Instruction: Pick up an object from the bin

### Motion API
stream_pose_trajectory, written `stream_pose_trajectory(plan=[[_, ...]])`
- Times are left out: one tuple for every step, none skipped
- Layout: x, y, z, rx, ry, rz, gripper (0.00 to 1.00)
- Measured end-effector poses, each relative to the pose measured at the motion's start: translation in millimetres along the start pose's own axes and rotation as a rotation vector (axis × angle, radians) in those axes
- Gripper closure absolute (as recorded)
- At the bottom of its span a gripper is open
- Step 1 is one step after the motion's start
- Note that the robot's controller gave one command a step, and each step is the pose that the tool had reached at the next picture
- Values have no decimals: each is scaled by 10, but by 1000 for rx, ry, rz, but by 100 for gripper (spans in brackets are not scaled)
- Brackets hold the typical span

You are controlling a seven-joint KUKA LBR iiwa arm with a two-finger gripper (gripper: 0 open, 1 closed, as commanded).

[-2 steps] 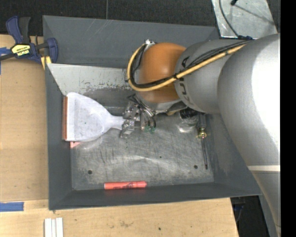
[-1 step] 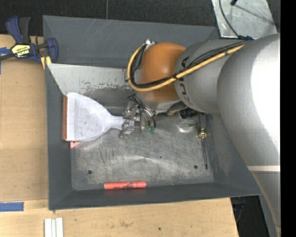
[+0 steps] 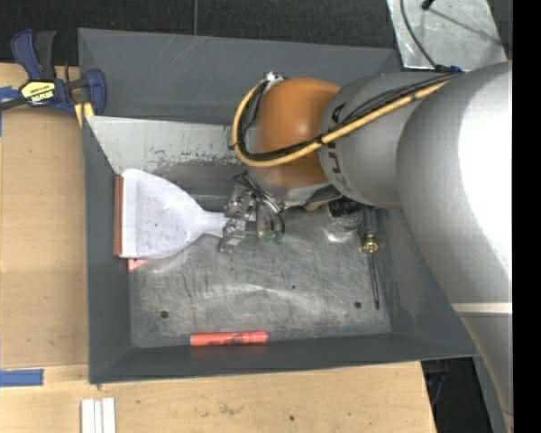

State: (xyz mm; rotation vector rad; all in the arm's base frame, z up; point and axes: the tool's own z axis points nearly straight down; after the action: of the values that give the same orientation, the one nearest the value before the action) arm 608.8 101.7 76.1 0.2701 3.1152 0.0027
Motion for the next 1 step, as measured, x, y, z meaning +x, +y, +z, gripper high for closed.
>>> stream_pose_trajectory(plan=[[44, 49, -475, 6, 16, -24, 100]])
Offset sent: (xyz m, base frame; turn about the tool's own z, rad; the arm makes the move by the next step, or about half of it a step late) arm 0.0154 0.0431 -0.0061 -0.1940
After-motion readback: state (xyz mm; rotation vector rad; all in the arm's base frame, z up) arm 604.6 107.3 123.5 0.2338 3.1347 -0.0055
